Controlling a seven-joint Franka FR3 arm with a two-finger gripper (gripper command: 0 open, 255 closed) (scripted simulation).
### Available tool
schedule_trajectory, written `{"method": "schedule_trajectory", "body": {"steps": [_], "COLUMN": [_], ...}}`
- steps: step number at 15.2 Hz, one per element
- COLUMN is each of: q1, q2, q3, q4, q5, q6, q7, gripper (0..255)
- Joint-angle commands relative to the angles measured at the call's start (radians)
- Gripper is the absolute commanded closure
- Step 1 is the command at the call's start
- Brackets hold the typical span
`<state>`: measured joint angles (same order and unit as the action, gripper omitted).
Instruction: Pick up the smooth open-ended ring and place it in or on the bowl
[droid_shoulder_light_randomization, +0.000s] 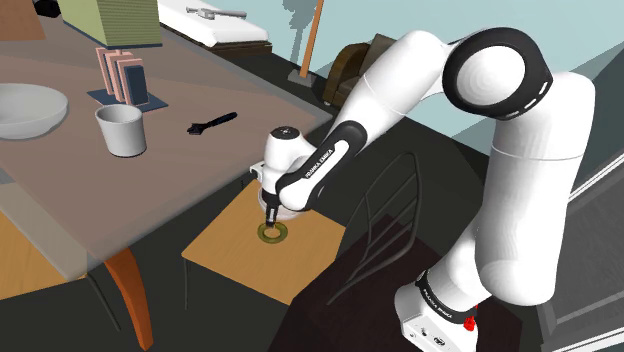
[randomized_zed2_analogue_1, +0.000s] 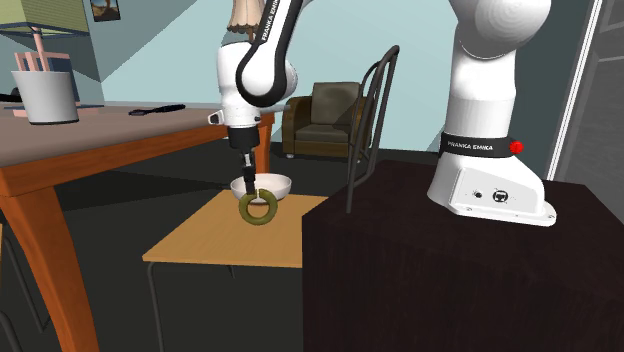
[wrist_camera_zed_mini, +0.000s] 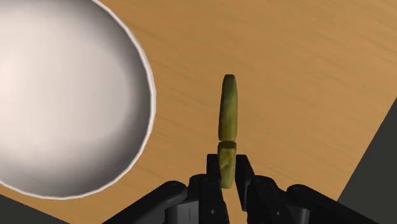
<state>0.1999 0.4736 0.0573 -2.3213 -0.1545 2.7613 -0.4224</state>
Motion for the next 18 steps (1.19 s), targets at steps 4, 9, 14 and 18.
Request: {"method": "schedule_trajectory", "body": {"steps": [4, 9, 14, 18], "q1": [-0.013, 0.008, 0.000, -0.006], "q2": [0.088, 0.032, -0.037, -0.092], "q3": [-0.018, 0.007, 0.018, 0.026], "q4": [-0.048, 0.029, 0.011, 0.000], "q5": [0.005, 0.025, 0.037, 0.048], "q6": [0.049, -0.082, -0.133, -0.177], "q7": [0.003, 0.019, 0.009, 0.001], "gripper": [255, 255, 255, 255]}}
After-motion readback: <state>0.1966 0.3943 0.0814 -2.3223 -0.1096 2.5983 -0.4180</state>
